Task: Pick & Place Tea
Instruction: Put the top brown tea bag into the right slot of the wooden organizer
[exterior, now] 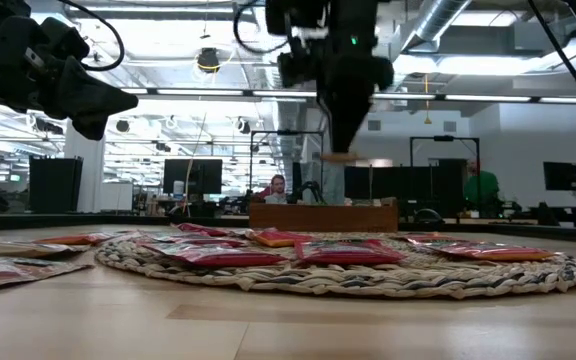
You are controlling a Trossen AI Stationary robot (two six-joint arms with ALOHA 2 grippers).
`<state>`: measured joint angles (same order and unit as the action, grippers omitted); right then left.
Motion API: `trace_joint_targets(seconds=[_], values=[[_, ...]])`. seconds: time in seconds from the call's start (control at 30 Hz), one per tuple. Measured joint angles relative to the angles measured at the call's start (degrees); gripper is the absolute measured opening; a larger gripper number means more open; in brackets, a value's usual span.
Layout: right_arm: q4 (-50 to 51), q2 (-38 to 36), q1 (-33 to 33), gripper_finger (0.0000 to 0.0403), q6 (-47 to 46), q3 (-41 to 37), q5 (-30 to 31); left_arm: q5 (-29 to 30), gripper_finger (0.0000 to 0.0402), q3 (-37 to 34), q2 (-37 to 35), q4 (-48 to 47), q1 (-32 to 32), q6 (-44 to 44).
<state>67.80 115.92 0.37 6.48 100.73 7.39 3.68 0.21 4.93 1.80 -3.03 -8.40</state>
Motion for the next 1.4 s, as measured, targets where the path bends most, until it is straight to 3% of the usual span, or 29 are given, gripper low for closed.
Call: trace_joint_targets(seconds=[0.43,0.53,1.0,1.4], values=[[21.0,-0.1,-2.7,0.0,-3.5,21.0,5.5,0.0,0.0008,0.0,0.0,0.0,0.0,0.0],[22.0,-0.4,-2.8,0.0,-4.7,24.0,6.3,0.0,0.0008,0.0,0.0,0.0,0.0,0.0],[22.2,-8.6,-4.3,0.0,-4.5,25.2,10.8,0.0,0.0009,0.0,0.0,0.0,0.0,-0.1],[21.9,-8.1,-7.9,0.0,6.0,21.7,32.0,0.0,0.0009,0.0,0.0,0.0,0.0,-0.2]])
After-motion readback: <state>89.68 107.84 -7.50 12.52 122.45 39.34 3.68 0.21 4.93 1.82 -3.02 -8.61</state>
